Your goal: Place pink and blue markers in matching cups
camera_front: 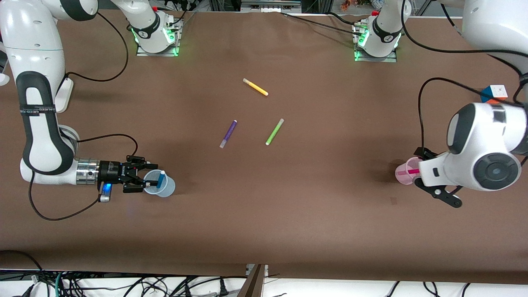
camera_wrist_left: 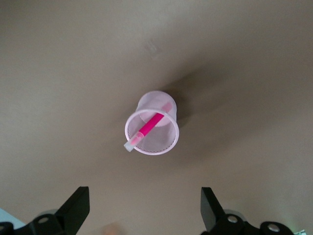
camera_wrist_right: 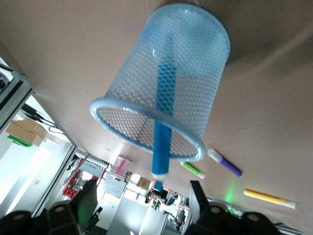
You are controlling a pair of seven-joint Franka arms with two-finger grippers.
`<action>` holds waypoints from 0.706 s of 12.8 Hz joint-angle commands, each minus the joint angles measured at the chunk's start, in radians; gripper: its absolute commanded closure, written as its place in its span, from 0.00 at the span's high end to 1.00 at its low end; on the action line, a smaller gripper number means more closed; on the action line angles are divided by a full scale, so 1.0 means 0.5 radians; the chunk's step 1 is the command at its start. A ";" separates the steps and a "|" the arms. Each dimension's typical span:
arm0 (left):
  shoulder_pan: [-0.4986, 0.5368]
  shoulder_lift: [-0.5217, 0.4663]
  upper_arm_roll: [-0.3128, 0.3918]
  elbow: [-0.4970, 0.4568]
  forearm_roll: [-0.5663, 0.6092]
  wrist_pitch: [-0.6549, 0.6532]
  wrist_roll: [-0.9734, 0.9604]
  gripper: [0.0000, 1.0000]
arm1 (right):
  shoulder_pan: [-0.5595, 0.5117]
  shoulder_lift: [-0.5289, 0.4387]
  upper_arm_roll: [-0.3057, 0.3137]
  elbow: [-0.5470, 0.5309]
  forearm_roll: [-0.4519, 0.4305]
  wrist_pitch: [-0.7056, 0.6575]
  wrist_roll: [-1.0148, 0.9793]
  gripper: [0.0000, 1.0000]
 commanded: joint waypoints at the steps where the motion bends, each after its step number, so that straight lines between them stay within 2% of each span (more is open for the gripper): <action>1: 0.022 -0.047 0.003 0.151 -0.173 -0.016 0.005 1.00 | -0.051 -0.070 0.013 0.102 -0.050 -0.210 0.011 0.88; 3: 0.052 -0.139 0.021 0.161 -0.229 -0.010 -0.019 1.00 | -0.026 -0.222 0.013 0.118 -0.362 -0.229 0.014 0.89; 5: 0.053 -0.295 0.028 0.112 -0.308 -0.010 -0.373 1.00 | 0.023 -0.388 0.025 0.118 -0.812 -0.226 -0.007 0.91; 6: 0.046 -0.378 0.031 0.054 -0.342 -0.010 -0.573 1.00 | 0.047 -0.459 0.032 0.118 -1.045 -0.226 -0.044 0.95; 8: 0.049 -0.674 0.073 -0.303 -0.373 0.178 -0.701 1.00 | 0.112 -0.600 0.041 0.118 -1.506 -0.207 -0.218 0.98; 9: 0.025 -0.858 0.153 -0.554 -0.388 0.310 -0.704 1.00 | 0.127 -0.673 0.041 0.121 -1.657 -0.207 -0.271 0.98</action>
